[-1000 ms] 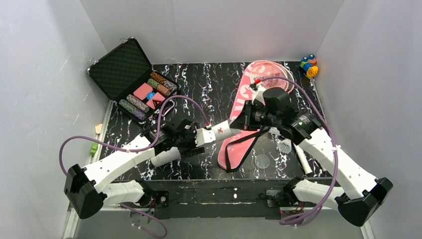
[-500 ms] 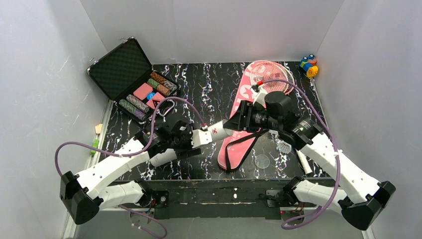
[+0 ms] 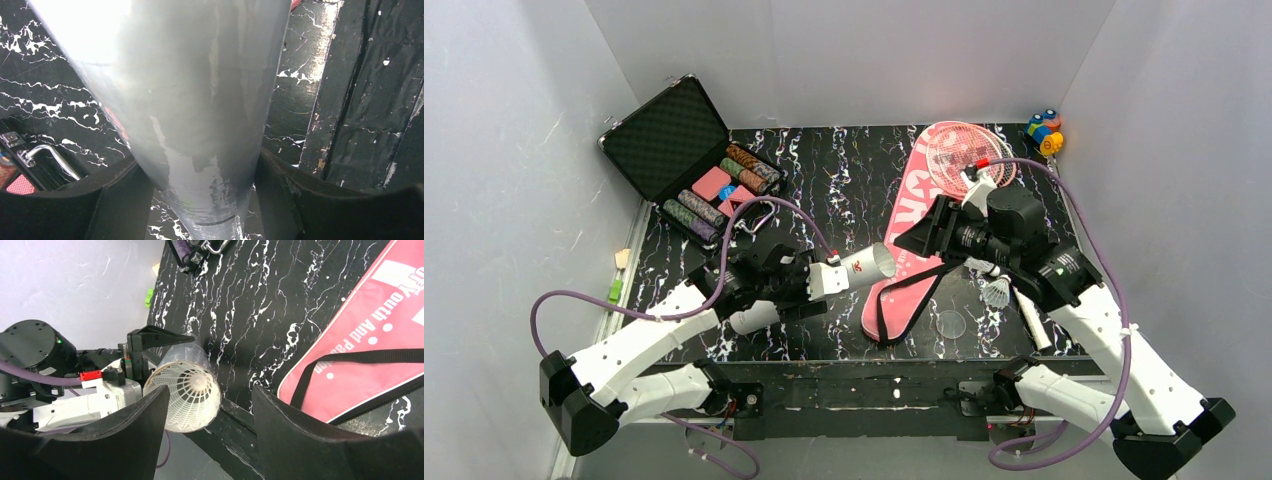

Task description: Pack up the badminton gear

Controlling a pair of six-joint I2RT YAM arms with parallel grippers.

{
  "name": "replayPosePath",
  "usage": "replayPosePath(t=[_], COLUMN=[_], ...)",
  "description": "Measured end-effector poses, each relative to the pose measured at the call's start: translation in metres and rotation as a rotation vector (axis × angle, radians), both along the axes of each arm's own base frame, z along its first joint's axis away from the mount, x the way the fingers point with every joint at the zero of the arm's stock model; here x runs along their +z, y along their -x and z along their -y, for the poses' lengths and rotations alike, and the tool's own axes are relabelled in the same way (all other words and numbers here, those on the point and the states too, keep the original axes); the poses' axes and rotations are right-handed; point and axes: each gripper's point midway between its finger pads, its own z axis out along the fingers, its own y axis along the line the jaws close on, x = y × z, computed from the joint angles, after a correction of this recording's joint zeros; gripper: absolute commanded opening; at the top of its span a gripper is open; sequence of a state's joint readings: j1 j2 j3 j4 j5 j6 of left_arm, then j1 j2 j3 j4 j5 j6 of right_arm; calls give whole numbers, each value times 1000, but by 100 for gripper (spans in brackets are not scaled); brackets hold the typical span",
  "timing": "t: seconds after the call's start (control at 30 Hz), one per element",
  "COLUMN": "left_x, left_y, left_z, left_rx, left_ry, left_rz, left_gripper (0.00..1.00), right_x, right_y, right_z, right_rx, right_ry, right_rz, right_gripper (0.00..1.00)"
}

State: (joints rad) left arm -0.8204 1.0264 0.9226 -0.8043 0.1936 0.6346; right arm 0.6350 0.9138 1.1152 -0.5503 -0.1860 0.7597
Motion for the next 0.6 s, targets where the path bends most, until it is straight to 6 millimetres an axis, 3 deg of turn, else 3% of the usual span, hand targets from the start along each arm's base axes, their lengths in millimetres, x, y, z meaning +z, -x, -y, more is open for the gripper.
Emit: replayPosePath(t=[0.33,0.6], left_x=[0,1], left_y=[1,1], left_z=[1,2], left_rx=[0,0], left_ry=[7,9], left_rz=[-7,-5], left_gripper=[47,47], right_x=[-24,-57], right_y=[1,2], right_z=[-5,-4], right_rx=[25,31], right_ry=[39,96], right_rz=[-67,-143], right_gripper=[69,67])
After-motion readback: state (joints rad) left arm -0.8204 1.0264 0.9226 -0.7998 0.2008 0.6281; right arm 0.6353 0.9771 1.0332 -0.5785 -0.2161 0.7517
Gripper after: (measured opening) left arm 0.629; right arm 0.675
